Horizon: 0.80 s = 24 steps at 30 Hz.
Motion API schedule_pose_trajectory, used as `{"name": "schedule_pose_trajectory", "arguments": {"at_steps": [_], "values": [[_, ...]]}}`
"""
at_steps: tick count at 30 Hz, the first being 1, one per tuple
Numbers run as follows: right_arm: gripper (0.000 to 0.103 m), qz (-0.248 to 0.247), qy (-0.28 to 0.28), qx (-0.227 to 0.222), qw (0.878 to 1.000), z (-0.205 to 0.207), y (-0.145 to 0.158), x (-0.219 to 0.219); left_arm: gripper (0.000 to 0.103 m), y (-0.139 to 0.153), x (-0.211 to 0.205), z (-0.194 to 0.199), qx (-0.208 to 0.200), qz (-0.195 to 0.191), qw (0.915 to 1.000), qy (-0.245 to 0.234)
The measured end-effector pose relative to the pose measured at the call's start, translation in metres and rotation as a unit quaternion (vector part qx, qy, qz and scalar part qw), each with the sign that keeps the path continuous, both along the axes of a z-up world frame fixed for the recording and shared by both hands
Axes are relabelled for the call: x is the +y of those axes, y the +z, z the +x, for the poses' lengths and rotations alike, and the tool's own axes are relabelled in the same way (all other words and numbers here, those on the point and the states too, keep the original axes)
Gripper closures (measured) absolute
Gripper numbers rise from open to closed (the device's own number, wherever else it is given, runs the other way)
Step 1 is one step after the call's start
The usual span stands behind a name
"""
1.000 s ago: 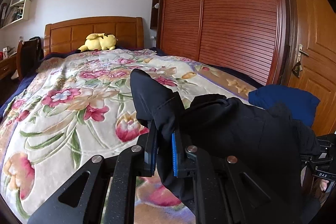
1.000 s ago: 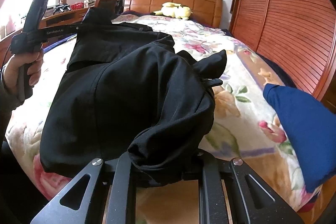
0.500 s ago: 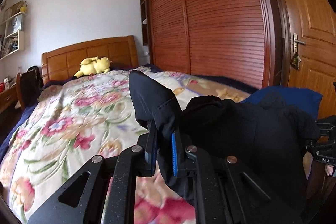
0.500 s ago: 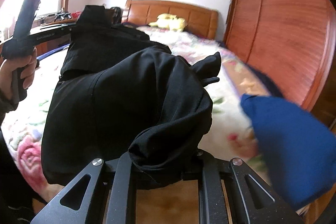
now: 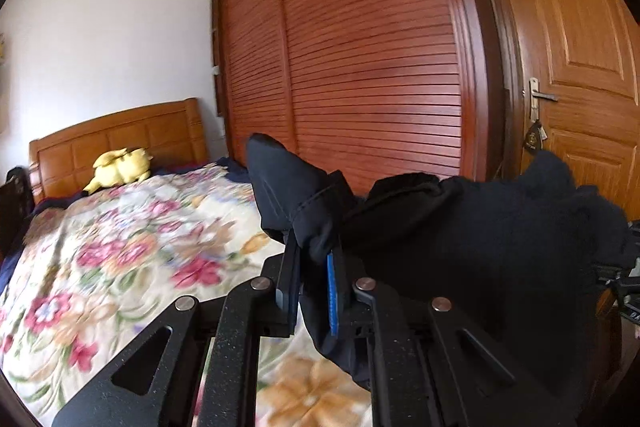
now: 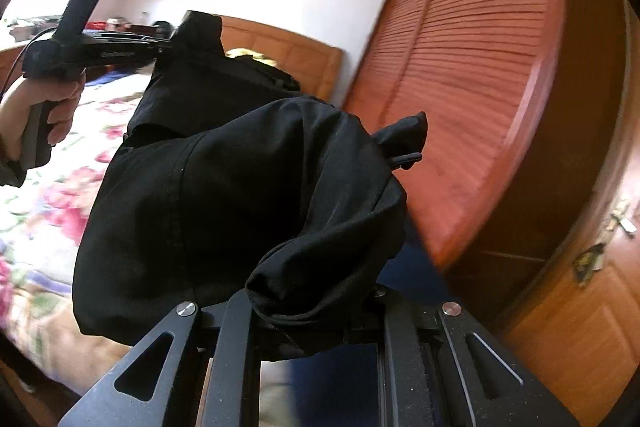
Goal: Fold large clothes
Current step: 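Carry the coat bundle with both tools toward the blue pillow by the wardrobe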
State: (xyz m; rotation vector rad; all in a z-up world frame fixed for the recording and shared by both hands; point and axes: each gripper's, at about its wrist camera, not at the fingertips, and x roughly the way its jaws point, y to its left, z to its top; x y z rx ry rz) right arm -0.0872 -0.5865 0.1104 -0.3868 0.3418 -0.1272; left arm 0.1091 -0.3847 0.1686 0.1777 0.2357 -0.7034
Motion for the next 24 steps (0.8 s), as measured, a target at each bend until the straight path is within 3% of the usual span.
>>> {"name": "schedule_pose_trajectory", "arguments": {"at_steps": [6, 13, 16, 18, 21, 23, 24], "values": [[0.089, -0.006, -0.061, 0.003, 0.998, -0.014, 0.009, -0.057, 0.091, -0.004, -0.081, -0.005, 0.007, 0.01, 0.9991, -0.041], [0.088, 0.017, -0.118, 0.031, 0.992, 0.0, 0.003, -0.09, 0.091, -0.054, -0.165, 0.005, 0.039, 0.057, 0.996, -0.057], [0.087, 0.042, -0.131, 0.05, 0.989, 0.021, -0.012, -0.1, 0.09, -0.074, -0.182, 0.013, 0.06, 0.084, 0.9932, -0.053], [0.085, 0.051, -0.14, 0.058, 0.987, 0.027, -0.018, -0.103, 0.09, -0.086, -0.187, 0.013, 0.052, 0.098, 0.9928, -0.045], [0.07, 0.073, -0.147, 0.05, 0.985, 0.027, -0.014, -0.106, 0.087, -0.093, -0.186, 0.016, 0.054, 0.104, 0.992, -0.046], [0.046, 0.078, -0.166, 0.034, 0.982, 0.024, -0.008, -0.107, 0.084, -0.094, -0.184, 0.02, 0.075, 0.092, 0.9916, -0.053], [0.041, 0.082, -0.17, 0.024, 0.982, 0.02, -0.004, -0.108, 0.08, -0.094, -0.181, 0.023, 0.087, 0.084, 0.991, -0.056]]}}
